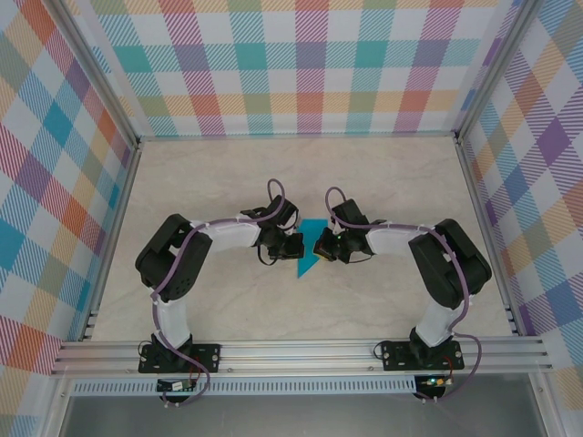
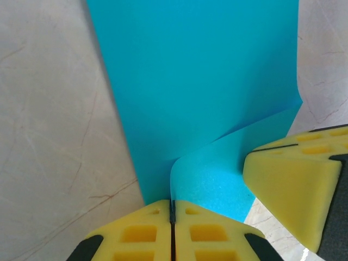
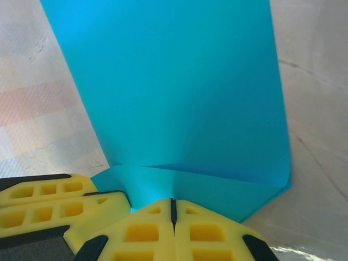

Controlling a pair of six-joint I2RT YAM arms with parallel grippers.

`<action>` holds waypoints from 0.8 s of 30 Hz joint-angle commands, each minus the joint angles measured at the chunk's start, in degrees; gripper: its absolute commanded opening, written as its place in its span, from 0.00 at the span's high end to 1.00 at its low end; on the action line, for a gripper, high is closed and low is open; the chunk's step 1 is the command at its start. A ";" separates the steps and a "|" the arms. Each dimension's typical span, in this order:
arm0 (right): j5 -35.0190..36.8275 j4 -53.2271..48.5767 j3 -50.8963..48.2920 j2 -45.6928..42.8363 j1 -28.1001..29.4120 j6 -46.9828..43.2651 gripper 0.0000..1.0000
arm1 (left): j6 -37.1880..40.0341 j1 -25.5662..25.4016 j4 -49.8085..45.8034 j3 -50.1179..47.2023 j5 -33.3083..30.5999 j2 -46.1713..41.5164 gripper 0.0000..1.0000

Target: Fold a paper plane with a square sheet of paper (pick it up from the middle)

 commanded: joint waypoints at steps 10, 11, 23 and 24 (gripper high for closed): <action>0.40 -1.05 -0.45 1.07 -0.19 -1.41 1.00 | 1.14 0.65 -1.33 1.34 -0.75 1.58 0.93; 0.42 -1.04 -0.63 1.06 -0.21 -1.41 1.00 | 1.11 0.63 -1.35 1.25 -0.87 1.64 0.93; -6.56 6.27 -3.44 -4.43 0.66 -0.01 1.00 | 0.92 0.64 -2.67 0.13 -1.32 2.45 0.95; -7.63 7.86 -4.27 -4.58 1.14 0.77 1.00 | 0.93 0.62 -2.59 -0.05 -1.31 2.47 0.95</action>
